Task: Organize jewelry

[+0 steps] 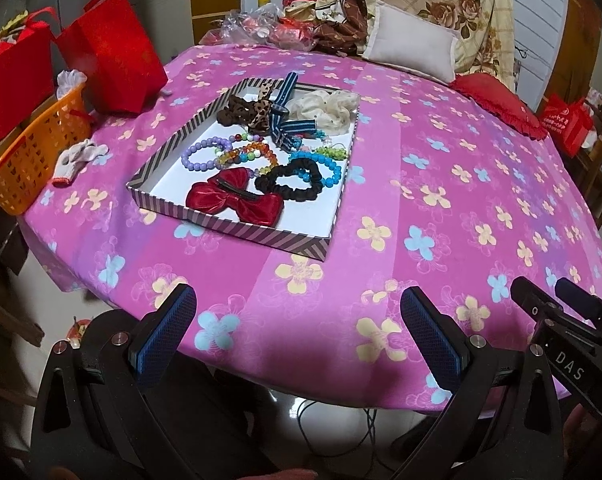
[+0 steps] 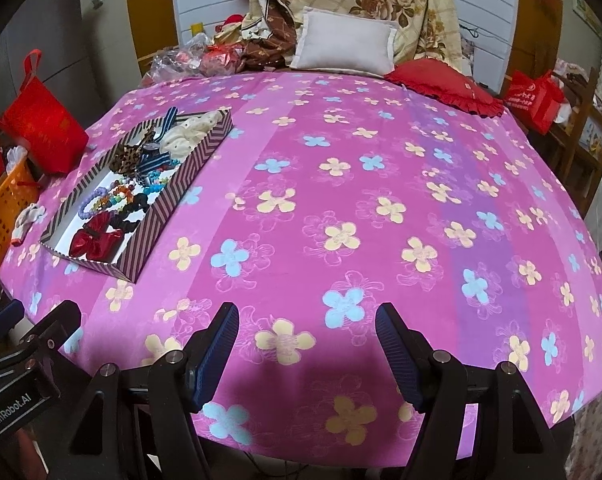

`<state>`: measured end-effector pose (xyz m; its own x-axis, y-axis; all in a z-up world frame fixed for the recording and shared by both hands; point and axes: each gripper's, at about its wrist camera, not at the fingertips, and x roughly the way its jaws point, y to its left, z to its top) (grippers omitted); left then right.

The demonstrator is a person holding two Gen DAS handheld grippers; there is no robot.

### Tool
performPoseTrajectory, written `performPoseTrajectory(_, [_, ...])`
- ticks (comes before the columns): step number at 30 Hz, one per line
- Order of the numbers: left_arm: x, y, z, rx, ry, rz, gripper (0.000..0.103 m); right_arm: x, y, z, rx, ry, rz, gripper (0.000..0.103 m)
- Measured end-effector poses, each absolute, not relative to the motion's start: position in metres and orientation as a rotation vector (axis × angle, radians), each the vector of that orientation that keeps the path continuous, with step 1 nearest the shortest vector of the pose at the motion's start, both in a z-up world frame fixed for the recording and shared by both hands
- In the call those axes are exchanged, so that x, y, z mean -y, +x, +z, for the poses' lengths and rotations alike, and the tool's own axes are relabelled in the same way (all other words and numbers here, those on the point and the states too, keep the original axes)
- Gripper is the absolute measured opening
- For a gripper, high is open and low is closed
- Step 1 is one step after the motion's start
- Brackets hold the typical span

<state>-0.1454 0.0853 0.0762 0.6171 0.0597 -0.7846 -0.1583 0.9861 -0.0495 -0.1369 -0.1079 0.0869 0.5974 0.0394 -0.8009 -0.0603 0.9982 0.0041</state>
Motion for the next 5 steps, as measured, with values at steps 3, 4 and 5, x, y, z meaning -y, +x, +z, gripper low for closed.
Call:
performPoseTrajectory(3, [-0.0881, -0.1468, 0.0759, -0.905, -0.132, 0.12, 0.102, 0.1086, -0.1364, 0.0862, -0.934, -0.016, 0.058, 0.068])
performPoseTrajectory(4, [-0.0889, -0.1472, 0.0761, -0.906, -0.132, 0.123, 0.102, 0.109, -0.1366, 0.0866, -0.934, -0.011, 0.059, 0.068])
performPoseTrajectory(5, [-0.0885, -0.1479, 0.0768, -0.908, -0.13, 0.124, 0.102, 0.1101, -0.1369, 0.0871, -0.933, -0.005, 0.06, 0.068])
